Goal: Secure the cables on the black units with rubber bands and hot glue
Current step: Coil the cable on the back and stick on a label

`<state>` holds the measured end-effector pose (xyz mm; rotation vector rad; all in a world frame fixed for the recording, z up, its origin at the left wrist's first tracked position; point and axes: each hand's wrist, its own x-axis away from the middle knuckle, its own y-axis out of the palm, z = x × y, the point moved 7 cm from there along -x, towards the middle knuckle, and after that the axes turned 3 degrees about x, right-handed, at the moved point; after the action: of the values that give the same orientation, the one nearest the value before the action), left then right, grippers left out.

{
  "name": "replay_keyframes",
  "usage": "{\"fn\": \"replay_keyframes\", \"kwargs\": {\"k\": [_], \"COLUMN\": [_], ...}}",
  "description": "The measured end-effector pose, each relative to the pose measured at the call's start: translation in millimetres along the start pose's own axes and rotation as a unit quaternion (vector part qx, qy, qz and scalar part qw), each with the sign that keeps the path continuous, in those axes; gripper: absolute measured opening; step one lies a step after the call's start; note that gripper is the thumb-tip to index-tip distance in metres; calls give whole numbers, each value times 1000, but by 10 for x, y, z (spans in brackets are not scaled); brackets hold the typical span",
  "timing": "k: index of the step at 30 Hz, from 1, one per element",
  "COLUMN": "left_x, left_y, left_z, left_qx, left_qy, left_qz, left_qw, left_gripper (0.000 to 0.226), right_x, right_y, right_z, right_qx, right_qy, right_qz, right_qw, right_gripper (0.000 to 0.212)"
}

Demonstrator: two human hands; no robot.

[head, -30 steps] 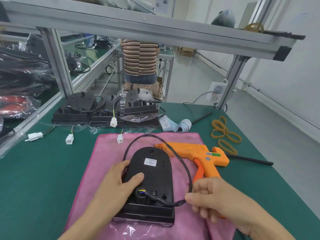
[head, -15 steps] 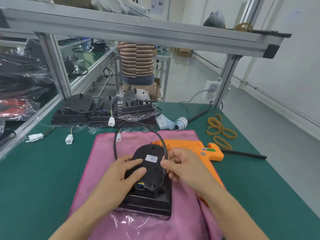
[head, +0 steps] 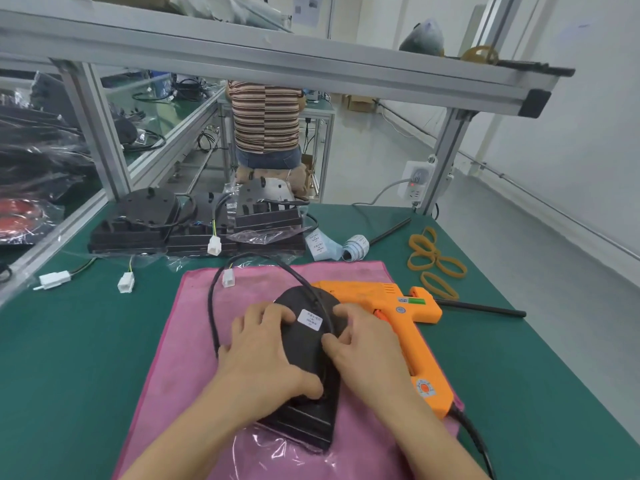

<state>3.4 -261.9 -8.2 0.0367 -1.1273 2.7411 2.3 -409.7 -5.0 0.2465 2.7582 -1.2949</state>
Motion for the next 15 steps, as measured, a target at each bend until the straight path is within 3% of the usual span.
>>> {"fn": "replay_keyframes", "kwargs": {"k": [6, 10, 15], "left_x": [24, -1, -435], "left_y": [9, -18, -252], "left_z": [-96, -94, 184], "left_qx": [45, 1, -99], "left_qy": [-20, 10, 181], "left_qz": [-59, -80, 87], "left_qw": [997, 997, 975], "left_gripper": [100, 92, 55], "right_x": [-3, -95, -154], "right_y": [76, 121, 149], "right_z": [-93, -79, -52], "right_qx": [27, 113, 142], "right_qy": [-42, -34, -44], "right_qz": [44, 29, -7], "right_qw": [998, 993, 989], "right_gripper": [28, 32, 44]}}
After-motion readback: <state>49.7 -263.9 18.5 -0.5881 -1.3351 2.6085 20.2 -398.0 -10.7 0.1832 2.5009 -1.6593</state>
